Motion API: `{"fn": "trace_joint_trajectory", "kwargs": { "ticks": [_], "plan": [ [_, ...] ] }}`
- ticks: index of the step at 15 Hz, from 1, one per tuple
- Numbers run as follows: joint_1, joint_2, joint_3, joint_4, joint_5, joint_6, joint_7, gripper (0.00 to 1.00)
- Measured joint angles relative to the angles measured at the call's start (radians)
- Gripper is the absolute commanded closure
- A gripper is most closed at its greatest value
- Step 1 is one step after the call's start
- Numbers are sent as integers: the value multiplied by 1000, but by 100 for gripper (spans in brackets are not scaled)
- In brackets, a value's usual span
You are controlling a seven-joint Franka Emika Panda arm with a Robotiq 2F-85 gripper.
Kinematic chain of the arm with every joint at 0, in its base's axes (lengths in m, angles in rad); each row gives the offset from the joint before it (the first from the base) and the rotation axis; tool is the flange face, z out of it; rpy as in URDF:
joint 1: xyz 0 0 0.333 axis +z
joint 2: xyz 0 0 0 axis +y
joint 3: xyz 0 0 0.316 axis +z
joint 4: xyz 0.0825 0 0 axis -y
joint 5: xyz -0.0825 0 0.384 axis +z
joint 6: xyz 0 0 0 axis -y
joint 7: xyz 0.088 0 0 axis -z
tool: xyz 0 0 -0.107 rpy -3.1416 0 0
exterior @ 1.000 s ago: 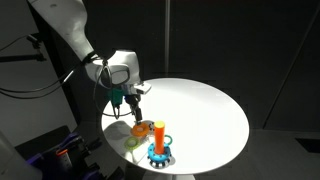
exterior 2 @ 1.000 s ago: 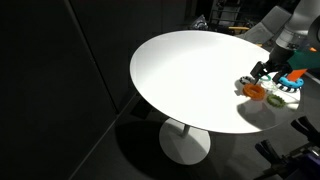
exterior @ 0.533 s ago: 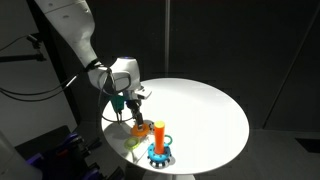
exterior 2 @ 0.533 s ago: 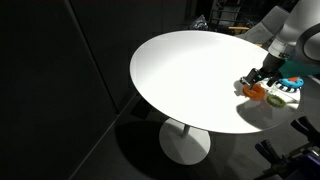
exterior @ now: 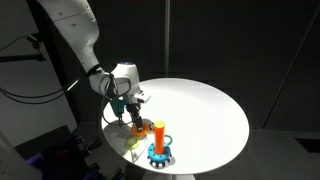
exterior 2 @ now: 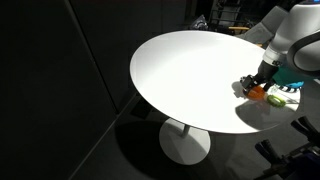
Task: Put the orange ring onto the ring toss game
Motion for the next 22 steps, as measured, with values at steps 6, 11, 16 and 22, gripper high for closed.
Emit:
{"fn": "trace_joint_trajectory", "kwargs": {
  "ticks": [6,11,16,22],
  "plan": [
    [25,10,-17,9,1,2,0,0],
    [31,10,-17,20,4,2,0,0],
    [42,14,-18,26,4,2,0,0],
    [55,33,-18,41,5,3,4,16]
  ]
}}
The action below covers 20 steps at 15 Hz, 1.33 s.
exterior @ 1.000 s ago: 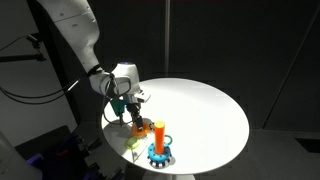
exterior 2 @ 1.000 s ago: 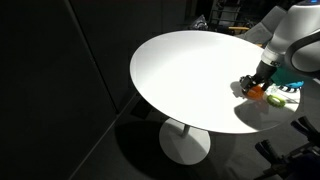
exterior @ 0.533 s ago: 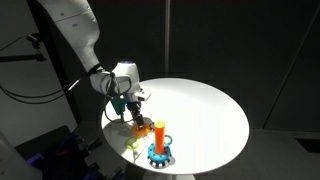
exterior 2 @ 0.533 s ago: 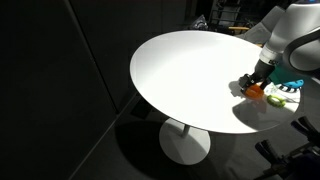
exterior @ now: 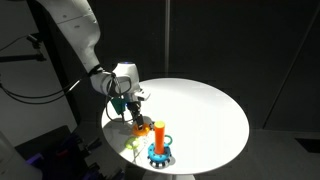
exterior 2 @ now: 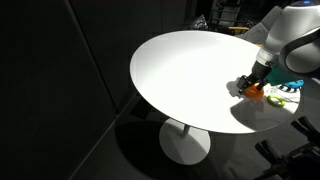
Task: Put the orange ring onto the ring toss game
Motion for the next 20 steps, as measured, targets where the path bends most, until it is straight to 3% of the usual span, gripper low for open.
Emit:
{"fn": "trace_joint_trajectory", "kwargs": {
  "ticks": [1,9,13,20],
  "plan": [
    [2,4,0,4,0,0,1,28],
    [12,6,-5,17,0,0,7,93],
    [13,-25,-24,17,0,0,7,97],
    [40,-110,-83,16,-13,-31,19,95]
  ]
}}
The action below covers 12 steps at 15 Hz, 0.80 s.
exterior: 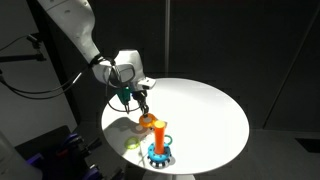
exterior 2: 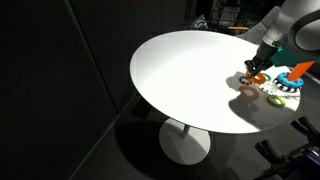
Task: Put the orange ring onto the ring toss game
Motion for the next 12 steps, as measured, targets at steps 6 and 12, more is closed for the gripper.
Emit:
{"fn": "trace_joint_trajectory", "kwargs": {
  "ticks": [6,12],
  "plan": [
    [7,-101,-34,0,-123,-90,85,95],
    [-35,-224,-25,-1,-296,-212,175,95]
  ]
}}
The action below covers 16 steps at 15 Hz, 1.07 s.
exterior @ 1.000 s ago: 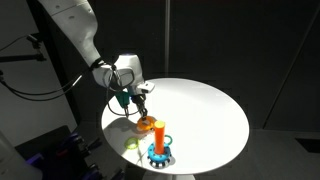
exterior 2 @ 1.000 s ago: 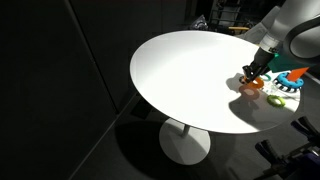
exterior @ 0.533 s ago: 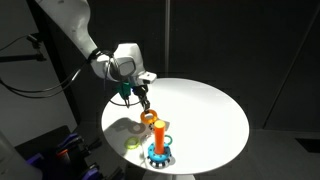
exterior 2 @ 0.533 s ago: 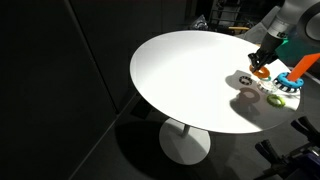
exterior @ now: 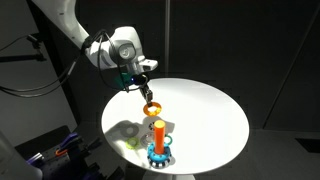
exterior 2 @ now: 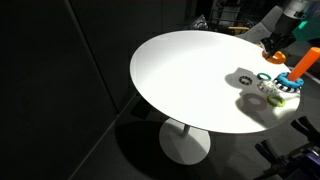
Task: Put the orange ring onto the ring toss game
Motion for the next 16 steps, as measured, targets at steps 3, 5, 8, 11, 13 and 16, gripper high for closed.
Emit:
{"fn": "trace_joint_trajectory", "kwargs": {
  "ticks": [3,5,8,11,13,16],
  "plan": [
    [-55,-63,34,-4,-41,-46,3,95],
    [-94,-101,59,-11,-58,-70,3,95],
    [-150,-148,94,-22,-72,-106,-1,95],
    [-199,-182,116,-36,-86,-120,-4,96],
    [-230,-195,124,-44,-96,-121,-5,95],
    [-266,-198,129,-45,-103,-121,-5,95]
  ]
}}
